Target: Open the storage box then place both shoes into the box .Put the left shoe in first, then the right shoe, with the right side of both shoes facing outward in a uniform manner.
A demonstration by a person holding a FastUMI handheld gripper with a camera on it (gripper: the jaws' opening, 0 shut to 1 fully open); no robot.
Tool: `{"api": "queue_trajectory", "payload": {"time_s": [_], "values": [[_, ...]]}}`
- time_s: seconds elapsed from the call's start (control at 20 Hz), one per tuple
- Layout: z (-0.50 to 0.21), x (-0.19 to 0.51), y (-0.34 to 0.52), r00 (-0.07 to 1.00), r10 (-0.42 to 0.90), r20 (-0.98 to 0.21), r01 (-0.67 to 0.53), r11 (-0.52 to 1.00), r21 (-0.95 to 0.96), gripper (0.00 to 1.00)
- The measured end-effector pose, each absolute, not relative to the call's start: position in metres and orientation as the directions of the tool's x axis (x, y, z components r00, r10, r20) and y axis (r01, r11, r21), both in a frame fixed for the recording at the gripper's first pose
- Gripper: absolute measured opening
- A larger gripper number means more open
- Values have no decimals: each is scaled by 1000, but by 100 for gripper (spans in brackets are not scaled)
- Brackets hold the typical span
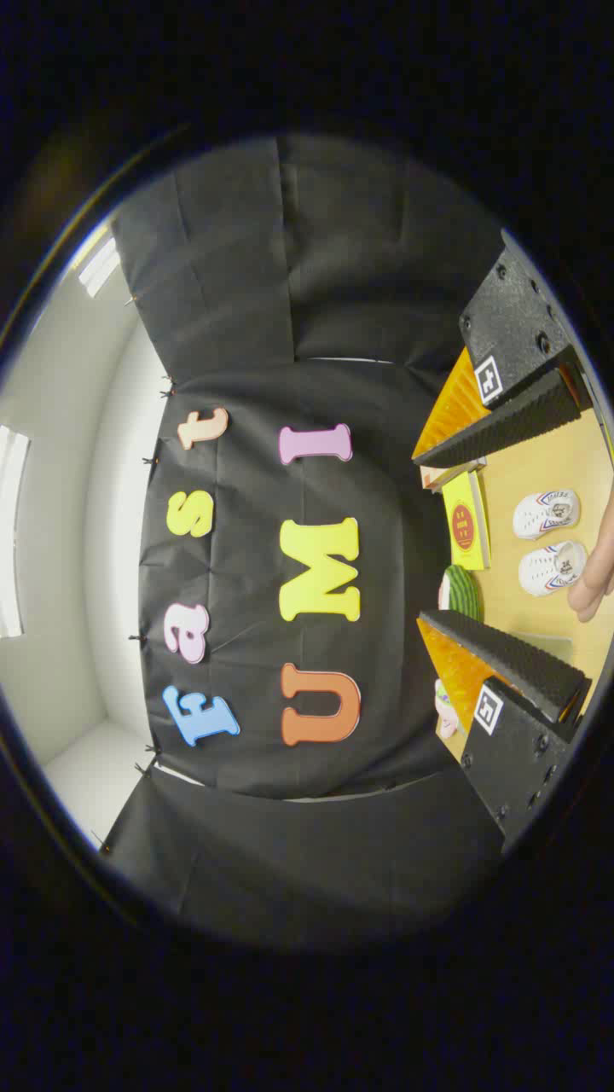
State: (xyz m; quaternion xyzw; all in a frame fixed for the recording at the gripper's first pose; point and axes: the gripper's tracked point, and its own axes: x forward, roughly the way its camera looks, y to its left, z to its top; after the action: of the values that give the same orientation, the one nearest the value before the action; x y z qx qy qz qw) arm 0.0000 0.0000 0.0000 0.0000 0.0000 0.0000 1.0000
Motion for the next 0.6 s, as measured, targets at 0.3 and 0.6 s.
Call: {"api": "queue_trajectory", "payload": {"time_s": [0.3, 0.6], "values": [[-1, 0, -3, 1000, -6, 4, 6, 1000, -11, 100], [-8, 5, -9, 1000, -17, -4, 17, 1000, -7, 100]]}}
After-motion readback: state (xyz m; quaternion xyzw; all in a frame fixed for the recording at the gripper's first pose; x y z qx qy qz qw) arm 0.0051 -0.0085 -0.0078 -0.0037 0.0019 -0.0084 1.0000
